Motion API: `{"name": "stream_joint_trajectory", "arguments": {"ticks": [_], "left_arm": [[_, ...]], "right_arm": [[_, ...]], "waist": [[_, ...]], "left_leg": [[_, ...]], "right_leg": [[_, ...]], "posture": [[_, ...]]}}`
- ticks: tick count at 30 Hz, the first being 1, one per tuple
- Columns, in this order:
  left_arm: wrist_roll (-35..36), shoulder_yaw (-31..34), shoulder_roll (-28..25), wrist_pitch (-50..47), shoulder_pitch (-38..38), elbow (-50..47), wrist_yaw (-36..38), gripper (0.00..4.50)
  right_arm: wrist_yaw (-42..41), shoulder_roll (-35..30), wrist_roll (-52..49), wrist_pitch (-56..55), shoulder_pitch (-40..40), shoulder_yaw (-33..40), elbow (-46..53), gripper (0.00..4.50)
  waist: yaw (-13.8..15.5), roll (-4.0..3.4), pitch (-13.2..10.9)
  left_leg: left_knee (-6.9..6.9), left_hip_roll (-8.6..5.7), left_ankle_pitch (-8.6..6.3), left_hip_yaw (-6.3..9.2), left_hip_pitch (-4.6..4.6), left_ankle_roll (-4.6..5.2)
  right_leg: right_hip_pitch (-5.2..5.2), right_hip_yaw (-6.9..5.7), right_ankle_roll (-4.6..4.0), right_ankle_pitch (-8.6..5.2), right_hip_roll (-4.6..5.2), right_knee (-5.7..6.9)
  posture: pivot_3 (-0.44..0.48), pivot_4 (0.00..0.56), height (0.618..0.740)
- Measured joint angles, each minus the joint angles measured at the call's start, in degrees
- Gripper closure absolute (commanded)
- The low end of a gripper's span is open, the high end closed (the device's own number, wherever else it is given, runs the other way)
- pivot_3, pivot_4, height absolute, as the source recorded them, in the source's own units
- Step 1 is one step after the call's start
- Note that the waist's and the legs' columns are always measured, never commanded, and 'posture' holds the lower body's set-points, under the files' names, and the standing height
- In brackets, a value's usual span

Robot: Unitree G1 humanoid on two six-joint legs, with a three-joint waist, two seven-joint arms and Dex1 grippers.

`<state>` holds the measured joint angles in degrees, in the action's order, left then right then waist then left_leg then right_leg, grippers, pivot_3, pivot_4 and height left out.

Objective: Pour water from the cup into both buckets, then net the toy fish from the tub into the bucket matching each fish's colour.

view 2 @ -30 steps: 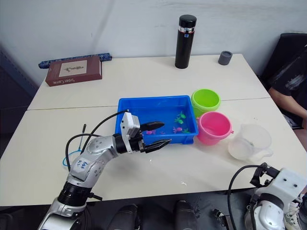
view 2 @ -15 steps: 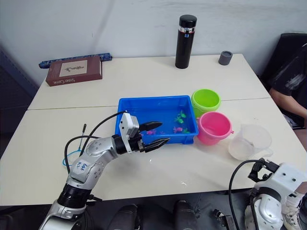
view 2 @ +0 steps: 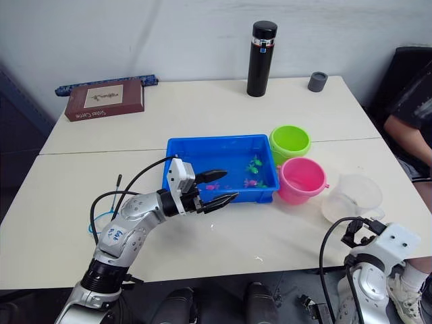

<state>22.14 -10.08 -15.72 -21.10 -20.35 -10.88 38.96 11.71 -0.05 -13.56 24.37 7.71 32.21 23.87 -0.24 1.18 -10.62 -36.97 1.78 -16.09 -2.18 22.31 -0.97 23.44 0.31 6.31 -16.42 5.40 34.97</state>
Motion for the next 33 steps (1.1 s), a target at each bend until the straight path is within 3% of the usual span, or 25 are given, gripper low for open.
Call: {"name": "stream_joint_trajectory", "arguments": {"ticks": [33], "left_arm": [[-0.4,0.0,-0.1,0.3,0.5,-0.4,-1.3,0.74]], "right_arm": [[-0.1,-7.0,-1.8,-2.1,-6.0,2.1,-9.6,0.00]], "waist": [[-0.1,-0.01,0.0]], "left_leg": [[-0.01,0.00,0.00,-0.09,0.00,0.00]], "right_leg": [[0.00,0.00,0.02,0.01,-0.02,0.00]], "posture": [[0.000,0.150,0.740]]}}
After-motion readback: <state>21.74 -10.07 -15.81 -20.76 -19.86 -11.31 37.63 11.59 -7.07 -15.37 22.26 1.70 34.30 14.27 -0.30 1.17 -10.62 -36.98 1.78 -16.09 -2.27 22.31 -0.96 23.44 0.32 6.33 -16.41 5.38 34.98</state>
